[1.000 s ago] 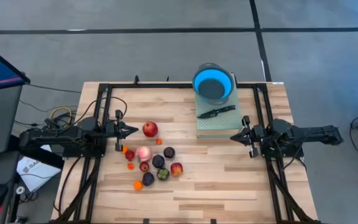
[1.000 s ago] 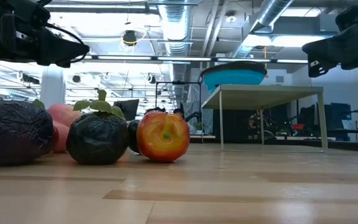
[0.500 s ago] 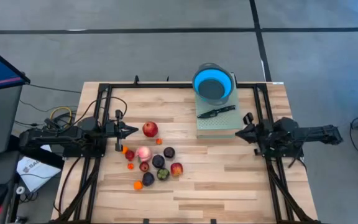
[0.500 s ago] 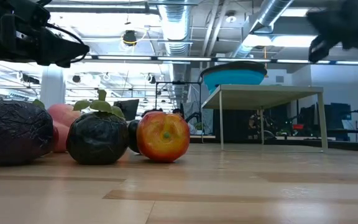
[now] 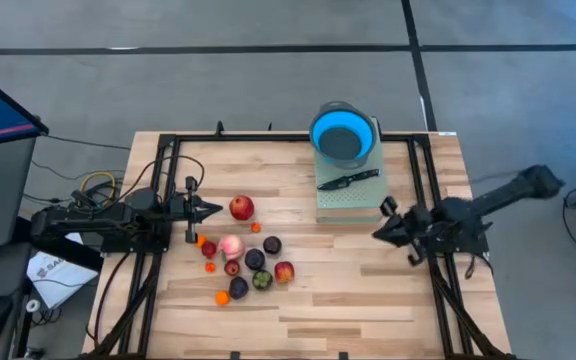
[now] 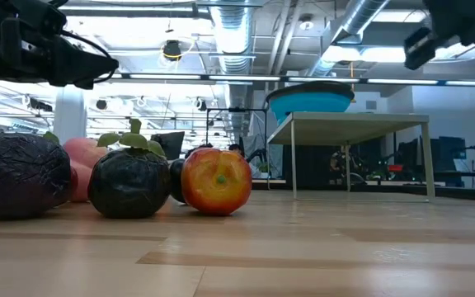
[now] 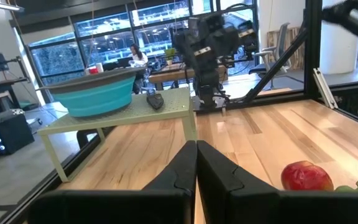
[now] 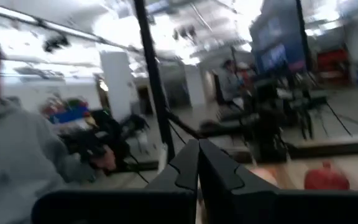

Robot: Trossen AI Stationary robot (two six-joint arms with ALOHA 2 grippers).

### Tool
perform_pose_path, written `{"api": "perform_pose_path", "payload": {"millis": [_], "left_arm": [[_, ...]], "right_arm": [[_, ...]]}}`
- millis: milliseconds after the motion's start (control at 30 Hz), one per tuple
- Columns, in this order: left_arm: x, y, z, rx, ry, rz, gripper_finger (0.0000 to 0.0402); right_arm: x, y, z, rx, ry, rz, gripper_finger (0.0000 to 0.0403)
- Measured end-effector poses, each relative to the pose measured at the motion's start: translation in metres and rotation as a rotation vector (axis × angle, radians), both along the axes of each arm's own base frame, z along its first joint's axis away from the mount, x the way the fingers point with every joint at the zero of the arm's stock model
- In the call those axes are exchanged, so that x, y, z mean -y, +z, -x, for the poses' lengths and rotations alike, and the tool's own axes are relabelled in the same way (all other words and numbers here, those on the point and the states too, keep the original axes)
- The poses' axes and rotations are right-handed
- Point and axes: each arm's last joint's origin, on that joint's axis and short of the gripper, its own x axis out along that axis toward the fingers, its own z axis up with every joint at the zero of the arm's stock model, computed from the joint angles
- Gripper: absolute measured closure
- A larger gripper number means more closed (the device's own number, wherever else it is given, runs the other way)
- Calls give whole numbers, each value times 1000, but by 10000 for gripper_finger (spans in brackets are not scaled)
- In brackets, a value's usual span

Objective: Pick & Place Fruit
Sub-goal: Put the red apple into the blue strainer bowl on the shelf

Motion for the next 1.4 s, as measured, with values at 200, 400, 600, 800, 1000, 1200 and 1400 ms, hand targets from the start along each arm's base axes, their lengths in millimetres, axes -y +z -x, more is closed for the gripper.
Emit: {"api": "perform_pose_path", "payload": {"millis": [200,400,600,800,1000,1200,1400], "left_arm": [[0,0,0,5,0,0,398],[0,1,0,15,0,-1,398],[0,2,0,18,0,-1,398],[0,2,0,17,0,-1,398],[0,2,0,17,0,-1,398],[0,2,0,16,0,-1,398],[0,1,0,13,0,0,398]], "right_arm": [[-35,4,-54,-198,0,25,397],[-67,6,-118,-413,-8,176,369],[-98,3,-174,-714,27,552,269],[-125,1,-225,-915,127,926,138],[-144,-4,-270,-1019,156,1244,42],[-147,-24,-297,-1117,206,1440,15],[-130,-36,-308,-1248,176,1407,23]]}}
